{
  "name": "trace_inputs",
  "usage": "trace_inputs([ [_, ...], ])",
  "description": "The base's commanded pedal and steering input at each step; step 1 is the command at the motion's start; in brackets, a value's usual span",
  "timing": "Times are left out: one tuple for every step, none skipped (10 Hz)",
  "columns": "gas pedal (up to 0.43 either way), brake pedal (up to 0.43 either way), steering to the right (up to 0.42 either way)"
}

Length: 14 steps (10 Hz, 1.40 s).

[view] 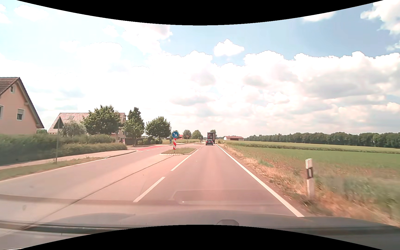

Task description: Follow the waypoints while adhering to traffic rules and regulations

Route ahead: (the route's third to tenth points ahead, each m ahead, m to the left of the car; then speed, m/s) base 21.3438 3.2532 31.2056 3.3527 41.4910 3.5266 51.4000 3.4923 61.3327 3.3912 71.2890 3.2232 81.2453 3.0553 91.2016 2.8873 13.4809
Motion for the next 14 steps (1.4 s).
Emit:
trace_inputs([
  [0.157,0.0,0.002],
  [0.15,0.0,0.002],
  [0.15,0.0,0.002],
  [0.15,0.0,0.002],
  [0.15,0.0,0.002],
  [0.15,0.0,0.002],
  [0.157,0.0,0.002],
  [0.177,0.0,0.002],
  [0.189,0.0,0.002],
  [0.189,0.0,0.002],
  [0.189,0.0,0.002],
  [0.189,0.0,0.002],
  [0.189,0.0,0.002],
  [0.189,0.0,0.001],
])
